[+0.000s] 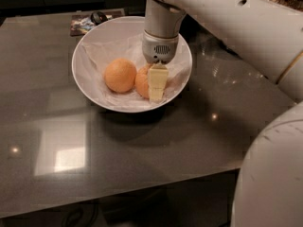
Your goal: Pick orange from white bowl
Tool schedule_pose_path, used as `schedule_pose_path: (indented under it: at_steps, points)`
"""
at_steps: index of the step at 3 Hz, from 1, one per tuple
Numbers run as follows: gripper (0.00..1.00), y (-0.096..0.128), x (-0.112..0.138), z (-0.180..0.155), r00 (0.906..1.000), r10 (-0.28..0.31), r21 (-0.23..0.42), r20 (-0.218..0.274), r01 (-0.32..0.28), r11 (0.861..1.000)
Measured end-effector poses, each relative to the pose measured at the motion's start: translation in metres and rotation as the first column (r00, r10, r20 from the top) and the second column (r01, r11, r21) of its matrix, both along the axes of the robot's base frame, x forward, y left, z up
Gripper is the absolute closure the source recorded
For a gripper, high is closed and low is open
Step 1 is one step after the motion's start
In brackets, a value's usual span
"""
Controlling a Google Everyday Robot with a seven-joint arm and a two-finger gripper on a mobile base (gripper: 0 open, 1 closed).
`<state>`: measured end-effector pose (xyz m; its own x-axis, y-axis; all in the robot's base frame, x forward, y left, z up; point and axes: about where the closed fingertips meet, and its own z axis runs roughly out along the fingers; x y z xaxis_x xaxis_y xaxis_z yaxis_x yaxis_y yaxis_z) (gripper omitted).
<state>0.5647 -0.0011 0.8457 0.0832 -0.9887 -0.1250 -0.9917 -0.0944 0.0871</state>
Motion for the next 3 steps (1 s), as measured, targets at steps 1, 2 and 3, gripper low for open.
schedule_pose_path:
  at_steps: [1, 2, 3]
  points:
    - [0.44, -0.0081, -0.0029, -0.0008, 0.9999, -0.017, 0.001, -0.004, 0.017, 1.000]
    - [0.67, -0.0081, -0.0029, -0.0008, 0.9999, -0.017, 0.001, -0.004, 0.017, 1.000]
    - [0.90, -0.0080, -0.0029, -0.0008, 0.9999, -0.017, 0.001, -0.004, 0.017, 1.000]
